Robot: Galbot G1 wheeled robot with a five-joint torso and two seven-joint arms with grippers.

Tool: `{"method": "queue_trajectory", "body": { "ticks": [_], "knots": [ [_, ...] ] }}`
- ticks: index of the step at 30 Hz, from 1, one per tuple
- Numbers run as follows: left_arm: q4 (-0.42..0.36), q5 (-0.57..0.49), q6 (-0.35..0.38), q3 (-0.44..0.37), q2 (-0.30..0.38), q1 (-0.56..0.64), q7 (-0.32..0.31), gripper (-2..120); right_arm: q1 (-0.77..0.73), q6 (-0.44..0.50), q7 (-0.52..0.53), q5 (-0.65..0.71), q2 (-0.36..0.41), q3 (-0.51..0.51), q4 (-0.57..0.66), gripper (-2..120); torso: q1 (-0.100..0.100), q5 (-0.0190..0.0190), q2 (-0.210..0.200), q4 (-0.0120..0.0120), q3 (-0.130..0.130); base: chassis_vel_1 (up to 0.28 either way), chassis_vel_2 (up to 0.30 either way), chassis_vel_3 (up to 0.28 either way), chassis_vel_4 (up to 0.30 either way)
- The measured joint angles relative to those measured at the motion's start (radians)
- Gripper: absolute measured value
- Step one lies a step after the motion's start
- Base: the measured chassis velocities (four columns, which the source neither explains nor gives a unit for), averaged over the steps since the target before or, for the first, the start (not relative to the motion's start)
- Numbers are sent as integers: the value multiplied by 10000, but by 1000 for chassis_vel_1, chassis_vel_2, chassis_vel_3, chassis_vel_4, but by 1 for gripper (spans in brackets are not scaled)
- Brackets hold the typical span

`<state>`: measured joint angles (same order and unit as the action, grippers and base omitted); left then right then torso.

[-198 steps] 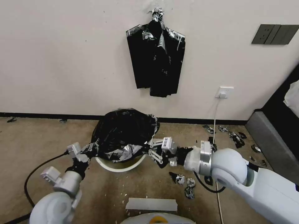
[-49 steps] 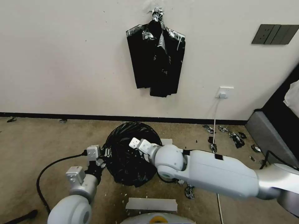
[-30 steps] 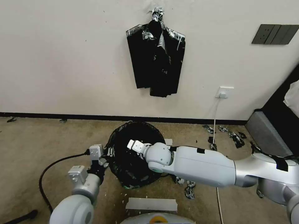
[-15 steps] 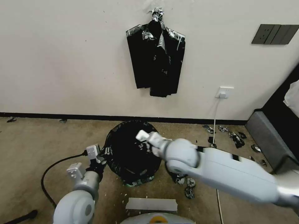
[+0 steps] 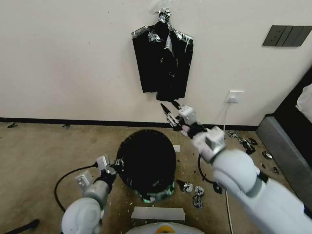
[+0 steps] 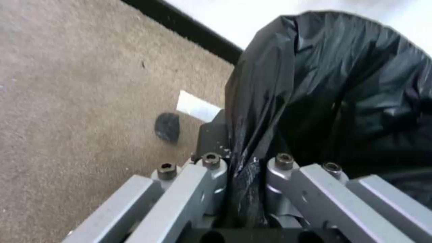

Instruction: Place a trash bag onto the trash bin.

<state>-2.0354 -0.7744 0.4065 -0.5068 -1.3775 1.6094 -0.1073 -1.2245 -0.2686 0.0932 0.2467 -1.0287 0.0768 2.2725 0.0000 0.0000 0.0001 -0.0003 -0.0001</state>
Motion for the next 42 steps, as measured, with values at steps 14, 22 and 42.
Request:
{"method": "queue_trajectory", "body": {
  "ticks": [14, 22, 42],
  "knots": [
    [369, 636, -28, 181, -112, 261, 568, 15, -498, 247, -696, -370, -710, -301, -381, 100, 0, 0, 0, 4, 0, 0, 0, 0, 0],
    [369, 943, -27, 174, -117, 291, 732, 45, -544, 207, -867, -369, -743, -411, -405, 100, 0, -2, 0, 3, 1, 0, 0, 0, 0],
    [228, 1135, -498, 38, 378, 202, 1545, 100, -738, 124, -853, -531, -995, -533, -532, 100, 0, -1, -1, 3, 1, 0, 0, 0, 0]
  ]
}}
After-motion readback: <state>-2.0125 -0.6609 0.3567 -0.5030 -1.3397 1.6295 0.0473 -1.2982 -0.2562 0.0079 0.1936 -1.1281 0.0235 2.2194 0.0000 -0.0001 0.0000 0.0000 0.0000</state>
